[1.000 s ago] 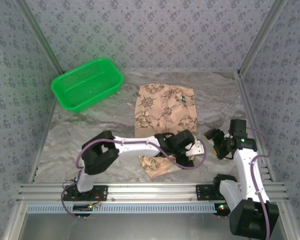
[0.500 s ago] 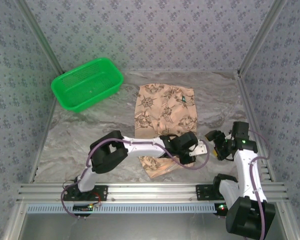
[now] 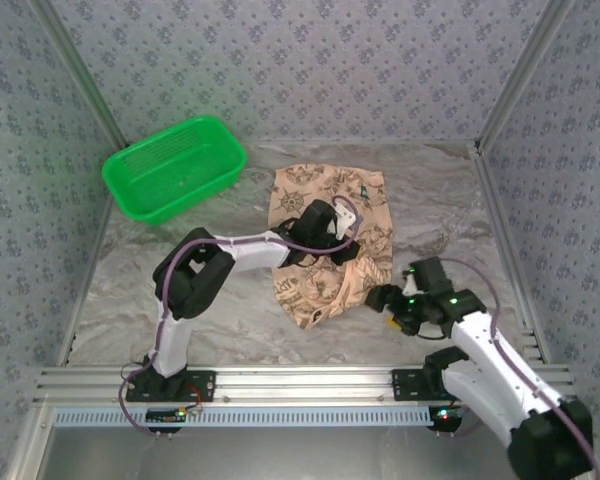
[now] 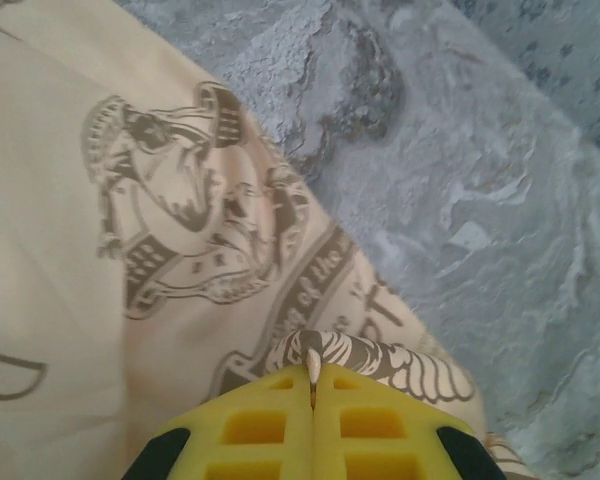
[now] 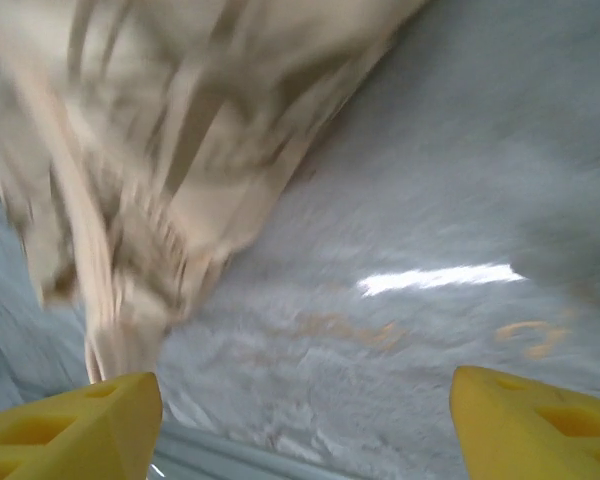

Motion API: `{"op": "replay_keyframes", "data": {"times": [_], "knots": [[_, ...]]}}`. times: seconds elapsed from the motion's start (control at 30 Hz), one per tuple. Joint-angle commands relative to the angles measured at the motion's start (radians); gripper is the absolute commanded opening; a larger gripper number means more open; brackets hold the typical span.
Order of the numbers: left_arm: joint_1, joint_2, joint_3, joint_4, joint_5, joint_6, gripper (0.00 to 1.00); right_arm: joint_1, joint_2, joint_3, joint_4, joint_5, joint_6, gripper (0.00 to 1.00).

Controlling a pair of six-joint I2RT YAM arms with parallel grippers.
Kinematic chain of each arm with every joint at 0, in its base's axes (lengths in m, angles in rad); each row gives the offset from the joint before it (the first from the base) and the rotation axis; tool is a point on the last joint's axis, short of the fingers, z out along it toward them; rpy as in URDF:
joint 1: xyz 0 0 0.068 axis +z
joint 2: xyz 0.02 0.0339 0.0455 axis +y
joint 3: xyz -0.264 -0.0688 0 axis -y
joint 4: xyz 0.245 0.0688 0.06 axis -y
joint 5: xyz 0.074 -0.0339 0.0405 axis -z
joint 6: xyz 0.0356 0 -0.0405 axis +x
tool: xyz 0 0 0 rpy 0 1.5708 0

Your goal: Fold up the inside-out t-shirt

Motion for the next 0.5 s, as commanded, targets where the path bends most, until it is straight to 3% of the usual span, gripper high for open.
{"op": "replay_keyframes", "data": {"times": [0.0,0.17,0.37,0.47], "knots": [[0.007,0.046,0.018,0.074,0.055,-0.082,0.00,0.185,0.051,0.016,0.174,0.098,0.126,0.79],[0.009,0.063,0.034,0.070,0.060,-0.088,0.00,0.383,0.254,0.118,0.311,0.210,0.155,0.80],[0.020,0.064,0.041,0.055,0.061,-0.092,0.00,0.481,0.507,0.177,0.413,0.243,0.231,0.76],[0.029,0.058,0.032,0.059,0.061,-0.093,0.00,0.501,0.601,0.176,0.478,0.215,0.262,0.65]]}}
